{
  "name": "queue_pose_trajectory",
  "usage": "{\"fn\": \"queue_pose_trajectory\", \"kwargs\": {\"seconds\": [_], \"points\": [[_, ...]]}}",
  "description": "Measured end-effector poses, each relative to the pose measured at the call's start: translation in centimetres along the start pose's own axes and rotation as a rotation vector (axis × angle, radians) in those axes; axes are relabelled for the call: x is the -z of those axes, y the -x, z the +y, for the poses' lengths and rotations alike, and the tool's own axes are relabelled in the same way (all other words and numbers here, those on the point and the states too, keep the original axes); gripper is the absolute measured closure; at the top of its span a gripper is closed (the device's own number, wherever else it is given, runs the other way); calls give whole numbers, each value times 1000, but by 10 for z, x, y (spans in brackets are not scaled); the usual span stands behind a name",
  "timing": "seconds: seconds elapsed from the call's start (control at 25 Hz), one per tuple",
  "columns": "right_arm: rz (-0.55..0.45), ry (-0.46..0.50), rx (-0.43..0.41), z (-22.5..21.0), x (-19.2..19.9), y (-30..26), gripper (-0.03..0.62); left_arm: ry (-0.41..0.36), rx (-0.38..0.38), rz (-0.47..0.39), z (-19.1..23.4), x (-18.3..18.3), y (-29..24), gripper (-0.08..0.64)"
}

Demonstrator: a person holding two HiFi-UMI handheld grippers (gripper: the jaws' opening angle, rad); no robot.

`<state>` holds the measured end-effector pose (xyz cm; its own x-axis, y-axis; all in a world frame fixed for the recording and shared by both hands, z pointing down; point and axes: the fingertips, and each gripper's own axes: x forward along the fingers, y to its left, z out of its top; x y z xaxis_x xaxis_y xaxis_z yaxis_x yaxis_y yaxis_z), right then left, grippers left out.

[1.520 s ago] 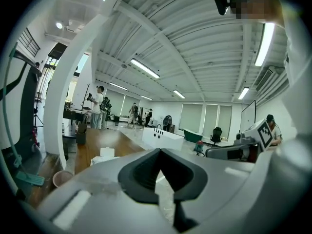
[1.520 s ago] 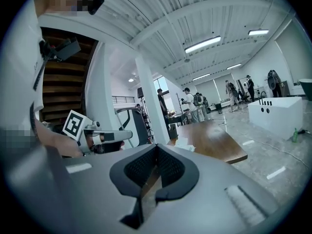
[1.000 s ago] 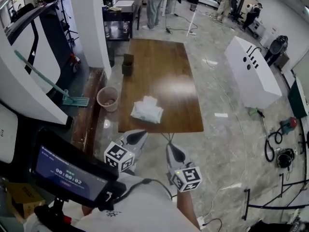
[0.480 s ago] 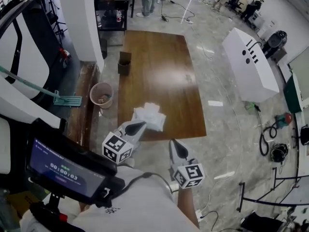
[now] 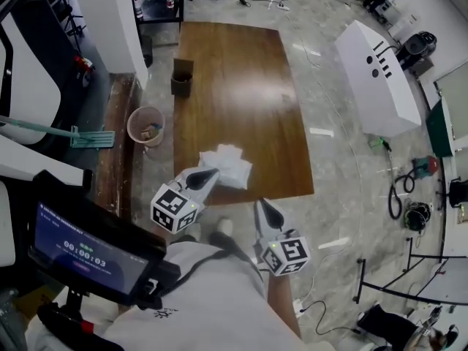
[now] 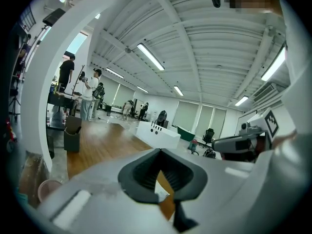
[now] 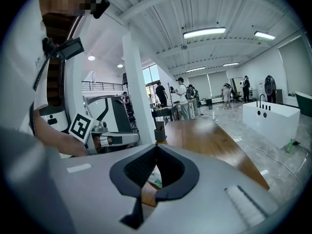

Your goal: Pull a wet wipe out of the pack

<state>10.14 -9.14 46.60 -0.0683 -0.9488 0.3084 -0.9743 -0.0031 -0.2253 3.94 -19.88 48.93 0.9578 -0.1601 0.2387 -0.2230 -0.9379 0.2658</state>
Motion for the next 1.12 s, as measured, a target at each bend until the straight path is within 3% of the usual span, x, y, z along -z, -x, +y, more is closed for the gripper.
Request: {"fn": "queue_pose_trajectory", "kwargs": {"seconds": [0.56,0.76,1.12], "points": [[144,178,-276,-12,26,-113,584,56,-216,-32,42,20,-9,558],[196,217,-374,-15,31,-126,584,68,-291,-24,35,20,-9,558],[339,257,-434,-48,70,-147,584,130,-439,7,32,34,-7,558]]}}
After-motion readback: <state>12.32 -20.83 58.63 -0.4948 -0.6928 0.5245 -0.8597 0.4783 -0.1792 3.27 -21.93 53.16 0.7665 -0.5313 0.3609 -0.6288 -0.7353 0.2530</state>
